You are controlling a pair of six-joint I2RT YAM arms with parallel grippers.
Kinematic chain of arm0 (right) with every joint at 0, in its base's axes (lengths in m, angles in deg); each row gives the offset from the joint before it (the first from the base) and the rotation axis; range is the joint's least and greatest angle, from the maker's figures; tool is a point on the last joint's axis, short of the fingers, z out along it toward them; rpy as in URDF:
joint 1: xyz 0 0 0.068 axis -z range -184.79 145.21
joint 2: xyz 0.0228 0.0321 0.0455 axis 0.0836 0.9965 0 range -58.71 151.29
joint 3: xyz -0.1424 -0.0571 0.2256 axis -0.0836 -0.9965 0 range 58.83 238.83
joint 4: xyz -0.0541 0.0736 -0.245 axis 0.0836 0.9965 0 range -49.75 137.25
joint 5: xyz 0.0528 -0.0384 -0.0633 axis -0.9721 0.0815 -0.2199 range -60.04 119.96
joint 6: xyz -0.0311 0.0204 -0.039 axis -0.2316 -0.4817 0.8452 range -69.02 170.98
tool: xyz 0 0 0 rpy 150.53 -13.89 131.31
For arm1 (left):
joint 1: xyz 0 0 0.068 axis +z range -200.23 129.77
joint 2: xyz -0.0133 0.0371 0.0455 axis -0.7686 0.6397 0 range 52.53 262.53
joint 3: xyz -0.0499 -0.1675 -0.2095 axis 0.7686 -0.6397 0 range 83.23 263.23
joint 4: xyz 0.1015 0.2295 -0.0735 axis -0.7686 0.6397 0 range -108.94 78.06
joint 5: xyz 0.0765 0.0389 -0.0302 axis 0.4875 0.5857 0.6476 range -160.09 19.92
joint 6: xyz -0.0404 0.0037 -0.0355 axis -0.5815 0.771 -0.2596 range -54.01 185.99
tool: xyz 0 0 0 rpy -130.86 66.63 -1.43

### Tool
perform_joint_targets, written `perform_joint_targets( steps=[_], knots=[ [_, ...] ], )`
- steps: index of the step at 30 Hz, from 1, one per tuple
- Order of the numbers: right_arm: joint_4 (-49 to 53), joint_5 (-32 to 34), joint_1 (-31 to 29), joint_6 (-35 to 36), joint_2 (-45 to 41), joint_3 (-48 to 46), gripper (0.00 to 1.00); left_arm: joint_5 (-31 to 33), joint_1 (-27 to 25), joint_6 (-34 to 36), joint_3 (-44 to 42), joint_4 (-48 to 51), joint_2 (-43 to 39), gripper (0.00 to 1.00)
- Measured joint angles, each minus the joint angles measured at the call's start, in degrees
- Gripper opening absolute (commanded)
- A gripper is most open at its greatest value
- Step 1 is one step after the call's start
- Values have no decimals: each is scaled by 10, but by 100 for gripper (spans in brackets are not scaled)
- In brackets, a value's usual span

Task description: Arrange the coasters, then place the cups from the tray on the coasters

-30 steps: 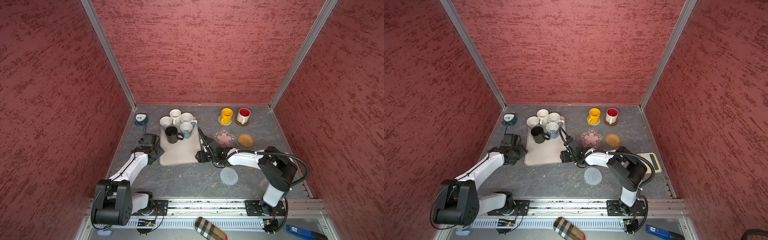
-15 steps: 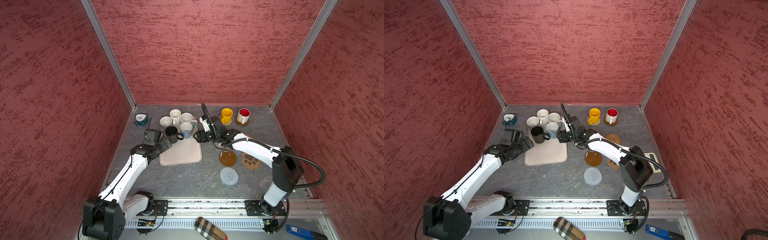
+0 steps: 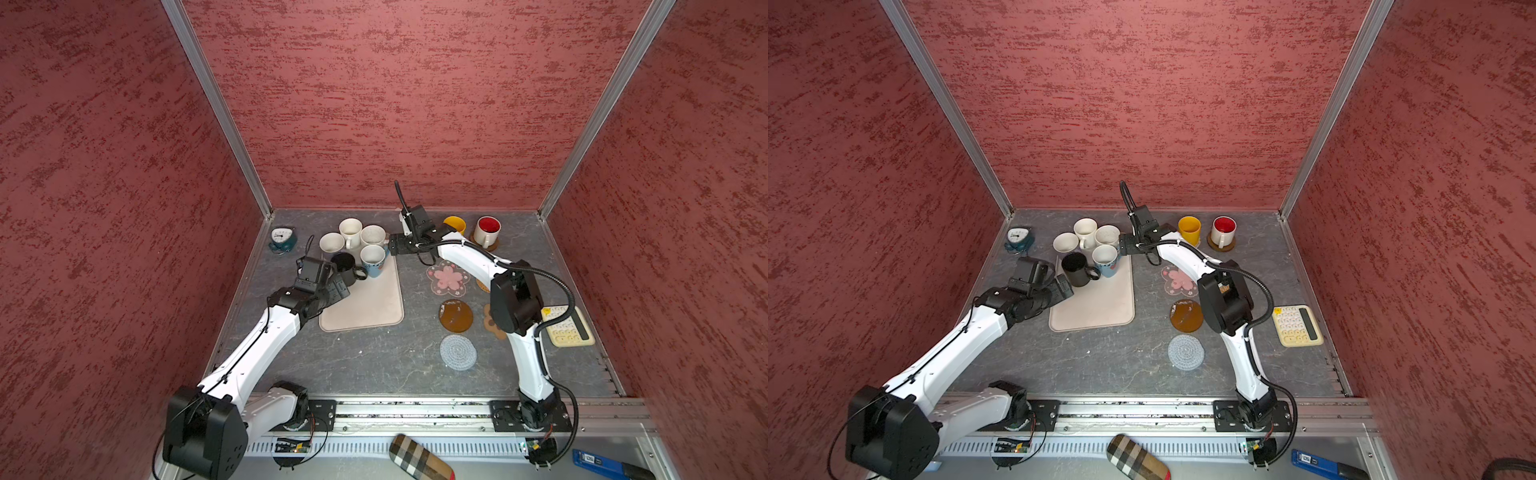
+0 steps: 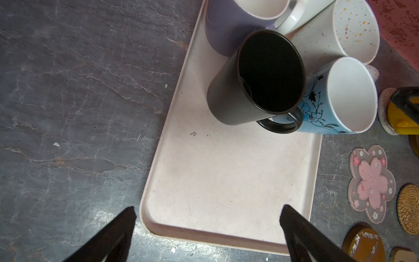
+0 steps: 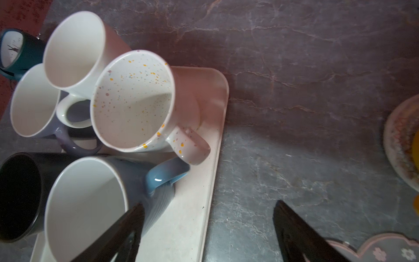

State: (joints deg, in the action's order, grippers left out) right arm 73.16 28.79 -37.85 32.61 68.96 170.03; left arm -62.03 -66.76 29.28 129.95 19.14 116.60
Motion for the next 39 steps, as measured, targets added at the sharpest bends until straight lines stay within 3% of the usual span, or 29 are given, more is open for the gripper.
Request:
perform_joint_targets(
  steps=[19, 39],
  knots=[
    [35, 8, -1, 0, 66, 95, 91, 9, -9, 10, 0, -11, 4, 99],
    [38, 14, -1, 11, 65, 68, 80, 10, -13, 12, 0, -10, 4, 99]
  ],
)
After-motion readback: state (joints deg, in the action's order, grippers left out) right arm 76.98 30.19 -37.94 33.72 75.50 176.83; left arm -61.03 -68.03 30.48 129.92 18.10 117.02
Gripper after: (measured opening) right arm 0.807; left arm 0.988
